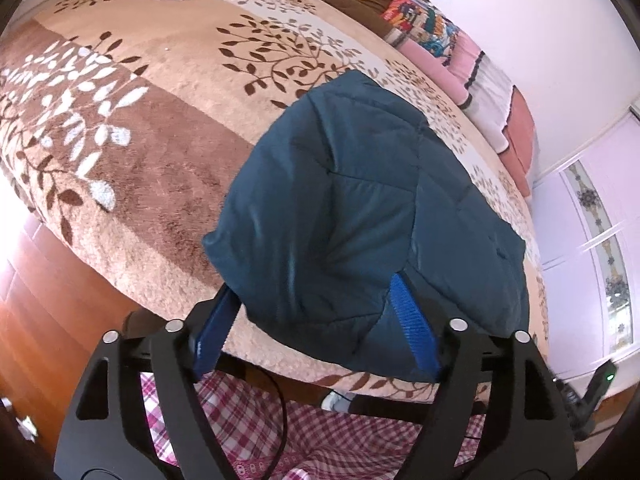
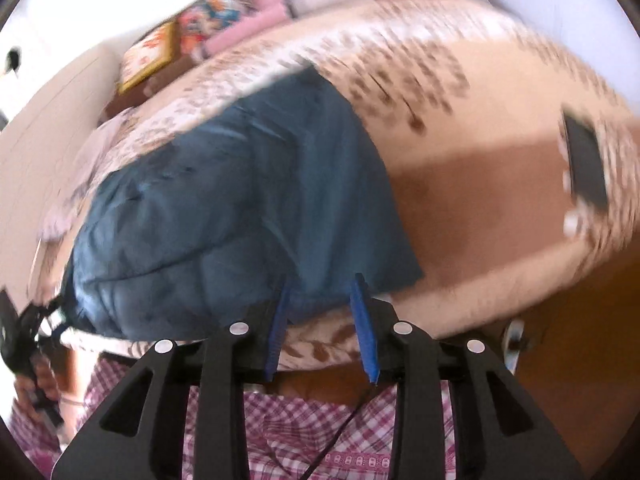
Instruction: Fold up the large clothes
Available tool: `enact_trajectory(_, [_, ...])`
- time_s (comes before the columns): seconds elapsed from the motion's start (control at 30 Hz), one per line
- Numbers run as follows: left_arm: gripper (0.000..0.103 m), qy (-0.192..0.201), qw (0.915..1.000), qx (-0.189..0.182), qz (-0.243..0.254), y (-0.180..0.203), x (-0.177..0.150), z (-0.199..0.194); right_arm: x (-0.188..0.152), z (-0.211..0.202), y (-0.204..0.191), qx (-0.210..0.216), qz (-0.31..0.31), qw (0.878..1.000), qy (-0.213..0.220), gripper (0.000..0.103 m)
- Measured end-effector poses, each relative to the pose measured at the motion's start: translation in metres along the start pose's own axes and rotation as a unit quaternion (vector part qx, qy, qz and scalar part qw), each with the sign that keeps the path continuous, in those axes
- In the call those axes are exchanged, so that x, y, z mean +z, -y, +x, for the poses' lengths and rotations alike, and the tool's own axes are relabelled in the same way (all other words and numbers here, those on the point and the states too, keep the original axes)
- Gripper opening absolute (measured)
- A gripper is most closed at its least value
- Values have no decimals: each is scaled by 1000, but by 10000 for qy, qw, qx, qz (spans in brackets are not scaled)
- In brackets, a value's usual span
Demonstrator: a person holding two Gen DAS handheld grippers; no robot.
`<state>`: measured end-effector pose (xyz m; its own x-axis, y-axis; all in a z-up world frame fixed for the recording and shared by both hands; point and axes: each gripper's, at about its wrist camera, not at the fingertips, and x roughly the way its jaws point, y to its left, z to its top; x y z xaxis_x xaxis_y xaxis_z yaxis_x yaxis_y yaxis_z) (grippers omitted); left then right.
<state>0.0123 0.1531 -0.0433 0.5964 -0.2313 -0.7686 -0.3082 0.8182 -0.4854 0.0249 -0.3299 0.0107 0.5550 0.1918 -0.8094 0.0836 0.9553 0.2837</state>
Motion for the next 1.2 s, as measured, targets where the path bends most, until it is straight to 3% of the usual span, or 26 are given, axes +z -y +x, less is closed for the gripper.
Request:
enact_trajectory(0.17, [80, -156, 9992, -205, -314, -5, -1, 15, 40, 6, -66, 798, -758, 9939, -90, 32])
enact_trajectory(0.33, [81, -160, 9979, -331, -539, -8, 1, 22, 87, 61, -132, 1098, -1049, 9875, -413, 13])
enact_trajectory(0.43, [82, -128, 9975, -389, -571, -7, 4, 23, 112, 110, -161, 828, -1178, 9872, -683, 7])
enact_trajectory(0.63, [83, -159, 9971, -414, -626, -11, 9, 31, 122, 175, -192, 300, -1509, 9832, -985, 5])
enact_trajectory(0.8, [84, -165, 9965, -480, -668, -12, 12, 36, 123, 223, -192, -118, -1625, 9788, -1243, 2])
enact_trajectory(1.03, [84, 5, 9943, -655, -838, -12, 16, 42, 119, 249, -190, -208, -1655, 9764, -1372, 1])
enact_trajectory(1.1, [73, 71, 9946, -658, -803, -10, 17, 43, 118, 252, -190, -222, -1690, 9759, -1359, 1])
enact_trajectory(1.13, [59, 84, 9953, -603, -752, -10, 18, 43, 118, 252, -190, -215, -1670, 9763, -1360, 1])
enact_trajectory(1.2, [43, 112, 9958, -584, -691, -11, 18, 42, 119, 254, -190, -214, -1653, 9767, -1355, 1])
